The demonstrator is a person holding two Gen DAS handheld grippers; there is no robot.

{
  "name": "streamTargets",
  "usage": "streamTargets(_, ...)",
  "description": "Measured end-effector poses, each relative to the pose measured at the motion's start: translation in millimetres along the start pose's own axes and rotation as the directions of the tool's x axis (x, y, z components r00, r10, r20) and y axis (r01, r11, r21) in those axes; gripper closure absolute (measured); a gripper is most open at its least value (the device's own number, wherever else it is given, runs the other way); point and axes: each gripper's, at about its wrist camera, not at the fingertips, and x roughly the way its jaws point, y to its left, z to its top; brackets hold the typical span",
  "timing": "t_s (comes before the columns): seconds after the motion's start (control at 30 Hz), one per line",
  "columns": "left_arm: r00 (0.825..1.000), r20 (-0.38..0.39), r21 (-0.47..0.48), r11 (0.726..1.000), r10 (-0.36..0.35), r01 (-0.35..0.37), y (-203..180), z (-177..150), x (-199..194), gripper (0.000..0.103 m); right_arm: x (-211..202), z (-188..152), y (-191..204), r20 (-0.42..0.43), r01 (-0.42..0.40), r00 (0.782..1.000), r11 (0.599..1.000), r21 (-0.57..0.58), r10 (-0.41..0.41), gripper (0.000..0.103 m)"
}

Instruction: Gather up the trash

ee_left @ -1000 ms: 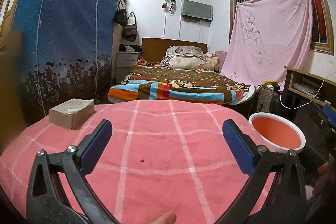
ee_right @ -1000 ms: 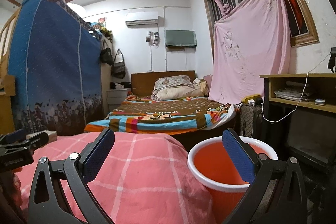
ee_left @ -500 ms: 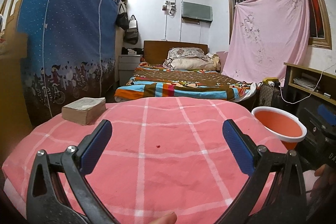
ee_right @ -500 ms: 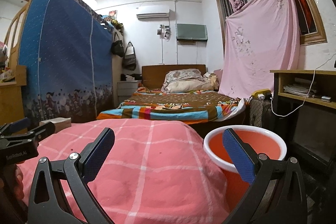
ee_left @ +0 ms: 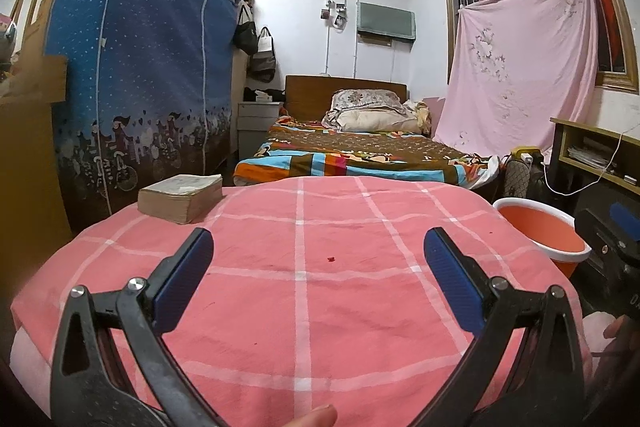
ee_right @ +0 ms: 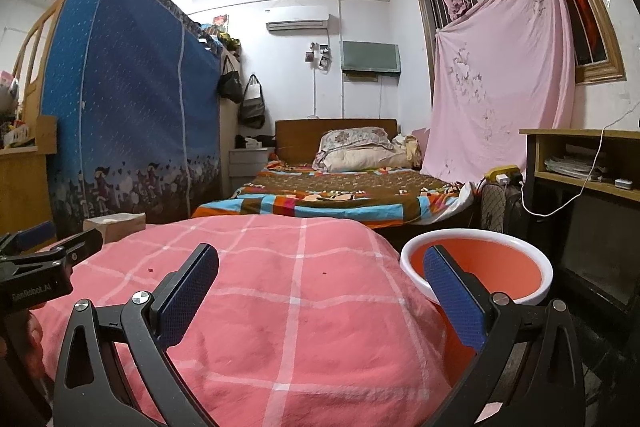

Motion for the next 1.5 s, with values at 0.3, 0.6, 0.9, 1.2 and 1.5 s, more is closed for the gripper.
streamTargets(0.3,1.0,0.026,0.021,1.0,-0.003,0.002,1,-6,-5,0.015,-2,-11,0,-0.006,0.018,1.0,1.0,0.006,-0.018,0.0)
streamTargets(0.6,0.999,0.032,0.036,0.999,-0.007,0.006,-2,-12,-6,0.015,6,-17,-1,-0.048,0.025,0.999,1.0,0.005,-0.024,0.0)
streamTargets(0.9,1.0,0.022,0.044,0.999,-0.009,0.008,-3,-15,-5,0.015,7,-19,-4,-0.057,0.06,0.997,0.998,0.014,-0.059,0.0)
streamTargets(1.2,1.0,0.017,0.046,0.999,-0.014,0.013,-4,-17,-5,0.015,5,-20,2,-0.053,0.066,0.996,0.998,-0.017,-0.067,0.0)
streamTargets(1.5,1.0,0.017,0.047,0.999,-0.014,0.013,-3,-17,-5,0.015,5,-20,2,-0.052,0.066,0.996,0.998,-0.016,-0.067,0.0)
